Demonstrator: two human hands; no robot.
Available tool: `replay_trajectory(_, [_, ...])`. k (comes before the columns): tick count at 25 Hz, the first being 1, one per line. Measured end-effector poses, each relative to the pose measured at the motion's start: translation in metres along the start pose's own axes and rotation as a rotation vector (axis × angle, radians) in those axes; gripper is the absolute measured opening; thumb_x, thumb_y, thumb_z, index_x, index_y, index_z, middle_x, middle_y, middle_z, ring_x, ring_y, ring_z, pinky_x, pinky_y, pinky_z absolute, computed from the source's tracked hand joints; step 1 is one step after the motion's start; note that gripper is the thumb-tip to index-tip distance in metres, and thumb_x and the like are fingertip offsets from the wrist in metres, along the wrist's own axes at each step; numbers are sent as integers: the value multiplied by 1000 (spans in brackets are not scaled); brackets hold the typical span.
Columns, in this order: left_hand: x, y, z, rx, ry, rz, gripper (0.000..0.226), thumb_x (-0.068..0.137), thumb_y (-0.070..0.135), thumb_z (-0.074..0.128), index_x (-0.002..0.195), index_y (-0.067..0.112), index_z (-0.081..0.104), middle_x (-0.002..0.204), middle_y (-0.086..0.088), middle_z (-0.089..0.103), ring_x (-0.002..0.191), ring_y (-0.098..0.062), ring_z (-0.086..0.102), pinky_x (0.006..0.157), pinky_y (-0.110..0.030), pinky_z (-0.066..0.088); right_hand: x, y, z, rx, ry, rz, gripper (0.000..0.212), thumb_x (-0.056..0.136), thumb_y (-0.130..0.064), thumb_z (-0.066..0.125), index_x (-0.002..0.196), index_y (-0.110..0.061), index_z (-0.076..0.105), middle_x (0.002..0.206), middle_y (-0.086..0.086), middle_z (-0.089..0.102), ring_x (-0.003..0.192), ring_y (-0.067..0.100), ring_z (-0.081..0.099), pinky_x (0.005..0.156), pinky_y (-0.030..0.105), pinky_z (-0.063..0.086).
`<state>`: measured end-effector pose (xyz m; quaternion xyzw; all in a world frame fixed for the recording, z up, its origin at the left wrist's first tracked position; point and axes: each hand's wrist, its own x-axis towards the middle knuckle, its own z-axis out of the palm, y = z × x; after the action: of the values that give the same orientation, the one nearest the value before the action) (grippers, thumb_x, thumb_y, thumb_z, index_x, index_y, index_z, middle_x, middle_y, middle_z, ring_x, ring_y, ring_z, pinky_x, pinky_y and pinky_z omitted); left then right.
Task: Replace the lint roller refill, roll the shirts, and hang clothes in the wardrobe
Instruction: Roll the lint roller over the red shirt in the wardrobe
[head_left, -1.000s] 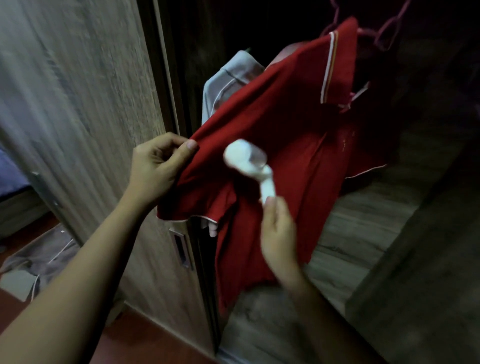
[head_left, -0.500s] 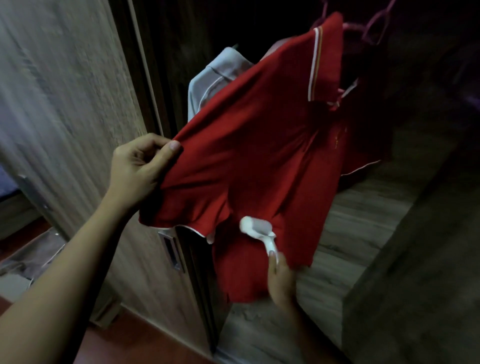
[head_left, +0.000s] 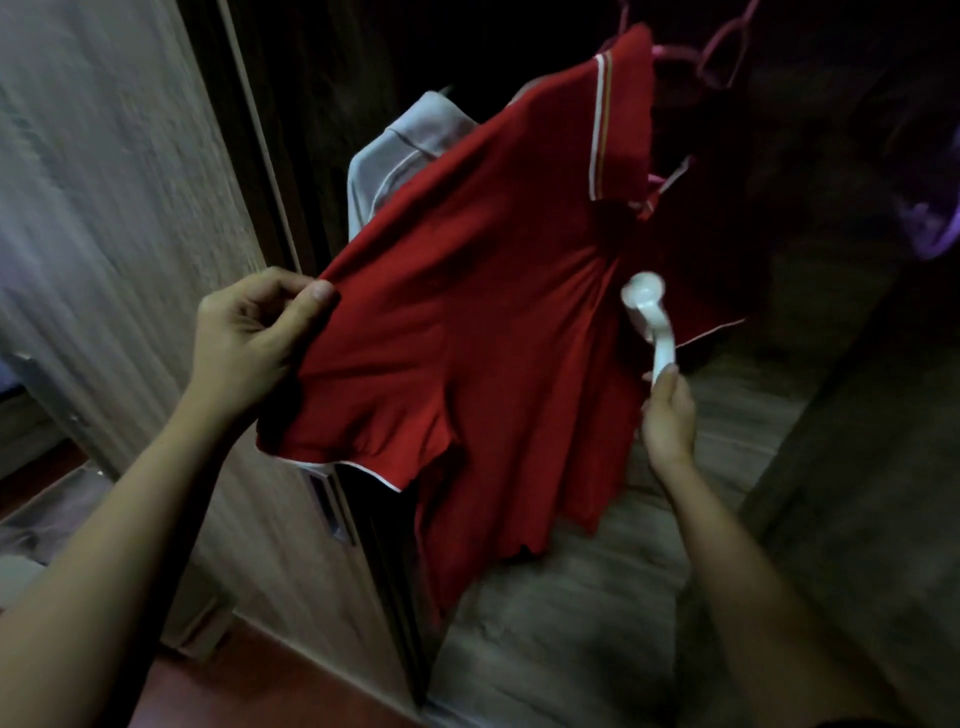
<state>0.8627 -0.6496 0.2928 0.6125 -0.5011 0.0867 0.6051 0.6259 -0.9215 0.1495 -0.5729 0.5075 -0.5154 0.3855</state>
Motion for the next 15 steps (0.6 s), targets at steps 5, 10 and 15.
replay_trajectory(5, [-1, 1, -1, -6, 8, -8, 14, 83, 39, 62, 70, 44, 67, 59, 23, 63, 54, 5, 50, 53, -13, 40, -144, 89, 16, -118, -288, 186, 39, 99, -29, 37, 105, 1, 61, 98, 19, 66, 89, 25, 59, 73, 25, 34])
replay_trajectory(10, [-1, 2, -1, -9, 8, -16, 14, 83, 41, 62, 71, 44, 67, 59, 22, 63, 54, 5, 50, 53, -14, 40, -140, 82, 13, -197, -228, 25, 42, 96, -37, 37, 91, -2, 60, 75, 7, 57, 75, 28, 61, 64, 27, 35])
replay_trajectory(15, [-2, 5, 1, -17, 7, -8, 20, 86, 31, 63, 71, 44, 67, 62, 25, 64, 56, 8, 52, 55, -9, 41, -65, -23, 10, -76, 0, -403, 35, 94, -33, 32, 89, -4, 51, 59, -1, 44, 55, 19, 44, 53, 37, 28])
